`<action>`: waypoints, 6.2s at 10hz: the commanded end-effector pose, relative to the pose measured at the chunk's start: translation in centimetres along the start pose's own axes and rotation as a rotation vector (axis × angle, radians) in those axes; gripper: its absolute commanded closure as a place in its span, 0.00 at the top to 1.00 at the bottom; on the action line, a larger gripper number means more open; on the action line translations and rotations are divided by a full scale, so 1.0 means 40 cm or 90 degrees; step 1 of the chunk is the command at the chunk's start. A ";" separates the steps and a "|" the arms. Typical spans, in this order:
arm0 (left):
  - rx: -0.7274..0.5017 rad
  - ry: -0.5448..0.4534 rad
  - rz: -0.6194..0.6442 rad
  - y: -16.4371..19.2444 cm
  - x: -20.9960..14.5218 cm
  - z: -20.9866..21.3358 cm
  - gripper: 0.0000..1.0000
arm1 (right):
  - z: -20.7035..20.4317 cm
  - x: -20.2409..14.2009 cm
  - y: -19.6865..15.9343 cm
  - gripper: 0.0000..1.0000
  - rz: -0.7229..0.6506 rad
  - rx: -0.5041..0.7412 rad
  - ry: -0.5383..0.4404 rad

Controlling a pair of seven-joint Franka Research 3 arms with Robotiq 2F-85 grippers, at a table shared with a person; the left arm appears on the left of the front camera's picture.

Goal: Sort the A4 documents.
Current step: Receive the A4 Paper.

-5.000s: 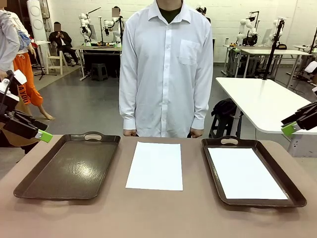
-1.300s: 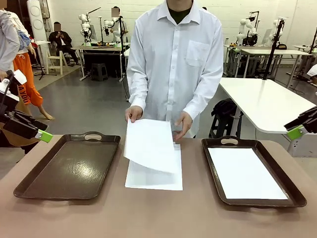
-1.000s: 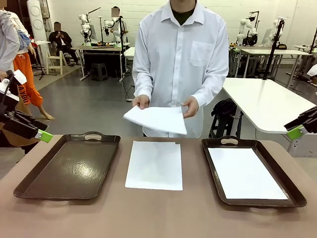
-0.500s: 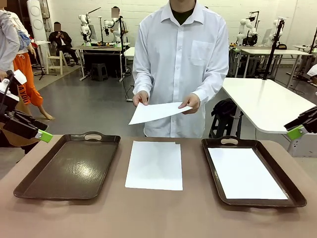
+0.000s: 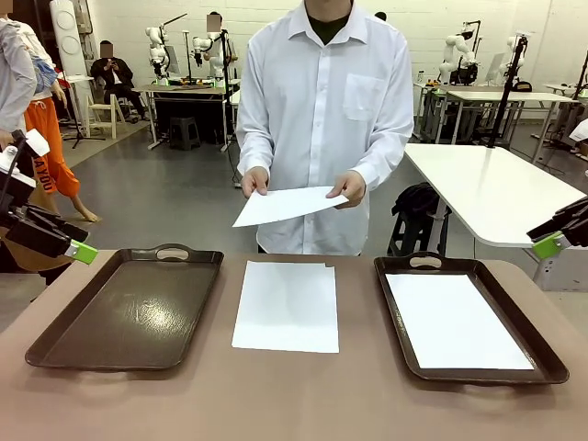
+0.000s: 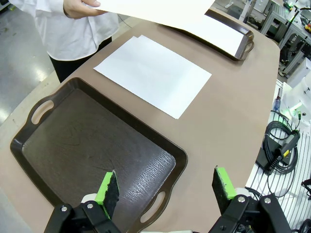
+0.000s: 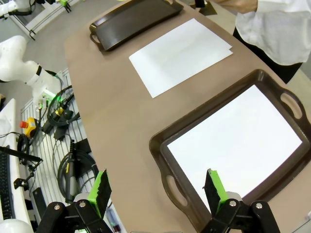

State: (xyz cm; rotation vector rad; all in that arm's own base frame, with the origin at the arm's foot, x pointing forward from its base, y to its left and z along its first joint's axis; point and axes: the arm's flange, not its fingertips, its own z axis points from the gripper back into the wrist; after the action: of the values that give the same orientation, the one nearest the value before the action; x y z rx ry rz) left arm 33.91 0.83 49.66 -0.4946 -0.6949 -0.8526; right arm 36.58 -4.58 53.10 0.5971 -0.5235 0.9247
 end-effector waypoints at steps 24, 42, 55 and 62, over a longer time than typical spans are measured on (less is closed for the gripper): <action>-0.008 -0.009 -0.008 0.004 -0.003 0.000 1.00 | -0.020 0.014 -0.028 1.00 -0.018 0.052 -0.036; -0.008 -0.009 -0.008 0.004 -0.003 0.000 1.00 | -0.700 0.411 -0.289 1.00 -0.531 0.444 -0.068; -0.008 -0.009 -0.008 0.004 -0.003 0.000 1.00 | -0.852 0.487 -0.219 1.00 -0.567 0.538 -0.108; -0.008 -0.009 -0.008 0.004 -0.003 0.000 1.00 | -0.841 0.473 -0.226 0.38 -0.557 0.567 -0.033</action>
State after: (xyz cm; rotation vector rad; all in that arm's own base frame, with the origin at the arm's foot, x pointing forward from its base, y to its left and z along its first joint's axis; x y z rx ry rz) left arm 33.89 0.85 49.68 -0.4938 -0.6942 -0.8524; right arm 58.11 24.73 38.59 1.5134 0.1347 0.2491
